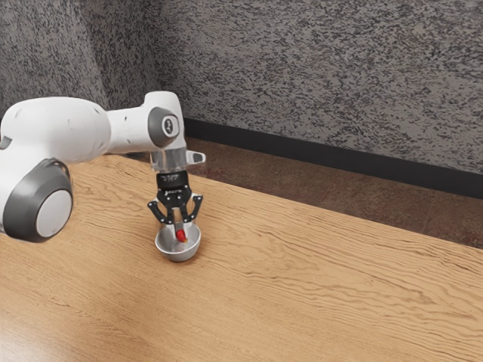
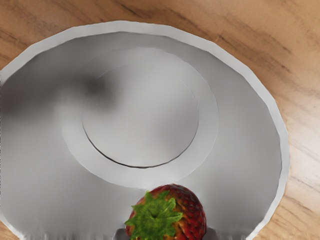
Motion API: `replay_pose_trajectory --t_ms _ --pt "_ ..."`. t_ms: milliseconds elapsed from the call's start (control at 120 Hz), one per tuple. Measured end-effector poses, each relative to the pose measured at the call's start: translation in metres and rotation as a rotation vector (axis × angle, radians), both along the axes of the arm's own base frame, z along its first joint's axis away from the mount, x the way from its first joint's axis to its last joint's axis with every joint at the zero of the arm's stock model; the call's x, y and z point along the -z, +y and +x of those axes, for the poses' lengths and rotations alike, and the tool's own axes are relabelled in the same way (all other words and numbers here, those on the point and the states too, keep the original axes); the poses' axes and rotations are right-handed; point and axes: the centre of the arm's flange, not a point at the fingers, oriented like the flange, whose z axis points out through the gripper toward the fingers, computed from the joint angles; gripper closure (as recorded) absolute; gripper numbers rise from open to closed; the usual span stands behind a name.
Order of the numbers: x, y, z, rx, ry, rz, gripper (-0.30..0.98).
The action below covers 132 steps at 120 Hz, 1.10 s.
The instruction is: Take strawberry from the bowl
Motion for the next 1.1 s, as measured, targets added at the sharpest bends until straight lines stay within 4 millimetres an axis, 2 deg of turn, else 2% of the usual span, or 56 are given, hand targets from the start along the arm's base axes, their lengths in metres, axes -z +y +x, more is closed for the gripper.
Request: replay_pose_trajectory --t_ms 142,192,283,350,425,508,600,725,925,992,1025,1067,1100 --pt "-0.043 0.001 -0.012 0.013 -0.044 0.006 0.64" --pt "-0.06 -0.015 -0.014 0.044 -0.064 0.011 0.64" --pt "-0.089 -0.057 -0.017 0.114 -0.105 0.015 0.65" --pt "-0.099 -0.086 -0.019 0.156 -0.12 0.018 0.65" --pt "-0.085 -0.111 -0.019 0.187 -0.1 0.026 0.65" --pt "-0.058 -0.127 -0.017 0.197 -0.064 0.031 0.66" --pt "-0.033 -0.133 -0.015 0.192 -0.03 0.035 0.66" --pt "-0.01 -0.135 -0.012 0.179 -0.003 0.039 0.64" --pt "-0.007 -0.143 -0.01 0.171 -0.003 0.032 0.3" --pt "-0.019 -0.15 -0.011 0.178 -0.019 0.027 0.22" --pt "-0.033 -0.154 -0.012 0.183 -0.037 0.023 0.2" --pt "-0.063 -0.161 -0.016 0.198 -0.076 0.016 0.17" --pt "-0.097 -0.174 -0.023 0.229 -0.119 0.005 0.14"
